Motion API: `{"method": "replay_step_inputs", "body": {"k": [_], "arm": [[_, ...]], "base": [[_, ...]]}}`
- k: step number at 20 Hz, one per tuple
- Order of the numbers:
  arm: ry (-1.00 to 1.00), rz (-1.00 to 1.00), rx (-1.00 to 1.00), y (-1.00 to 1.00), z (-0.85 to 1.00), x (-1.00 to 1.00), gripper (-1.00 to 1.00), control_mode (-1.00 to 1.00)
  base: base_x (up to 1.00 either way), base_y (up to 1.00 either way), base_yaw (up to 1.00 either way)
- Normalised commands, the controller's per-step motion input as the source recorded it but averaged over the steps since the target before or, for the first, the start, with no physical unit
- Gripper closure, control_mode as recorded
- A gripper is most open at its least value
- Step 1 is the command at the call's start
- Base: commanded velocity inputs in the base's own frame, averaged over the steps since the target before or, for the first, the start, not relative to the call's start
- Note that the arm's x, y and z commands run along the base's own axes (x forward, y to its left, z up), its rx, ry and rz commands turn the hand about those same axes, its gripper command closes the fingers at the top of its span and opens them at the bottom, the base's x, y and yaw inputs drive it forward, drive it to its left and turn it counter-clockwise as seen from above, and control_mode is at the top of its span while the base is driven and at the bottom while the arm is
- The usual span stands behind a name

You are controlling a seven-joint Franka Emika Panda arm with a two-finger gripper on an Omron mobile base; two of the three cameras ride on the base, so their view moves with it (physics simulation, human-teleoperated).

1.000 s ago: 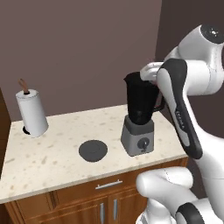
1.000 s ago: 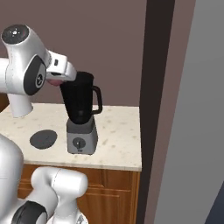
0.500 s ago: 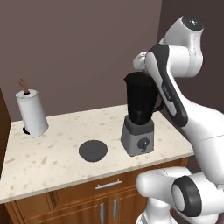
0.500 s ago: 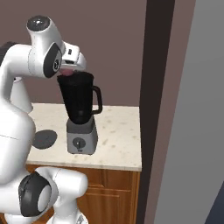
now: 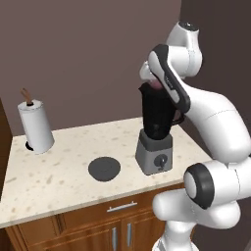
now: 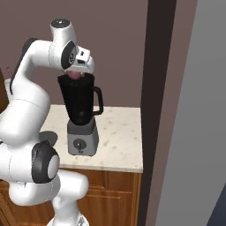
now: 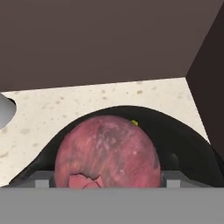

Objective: Grab the lemon and onion from the fridge, place them in the blender, close the lid, and turn on the blender to create a marinade.

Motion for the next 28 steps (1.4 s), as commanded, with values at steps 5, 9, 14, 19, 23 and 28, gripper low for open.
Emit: {"method": "replay_step_inputs", "body": {"k": [5,9,14,19,23,28], "arm": [[0.12,0.00,0.00,0.00,-0.44,0.50,1.00,-1.00],[0.05,0.00,0.00,0.00,-0.51,0.09,1.00,-1.00],[0.00,0.00,0.00,-0.08,-0.40,-0.42,1.00,-1.00],[0.00,0.00,0.00,-0.12,-0.38,-0.30,1.00,-1.00],[0.06,0.00,0.00,-0.14,-0.40,0.00,1.00,-1.00],[0.06,0.00,0.00,-0.06,-0.42,0.00,-1.00,-1.00]], "base": [[0.00,0.00,0.00],[0.00,0.00,0.00],[0.00,0.00,0.00],[0.00,0.00,0.00],[0.00,0.00,0.00],[0.00,0.00,0.00]]}}
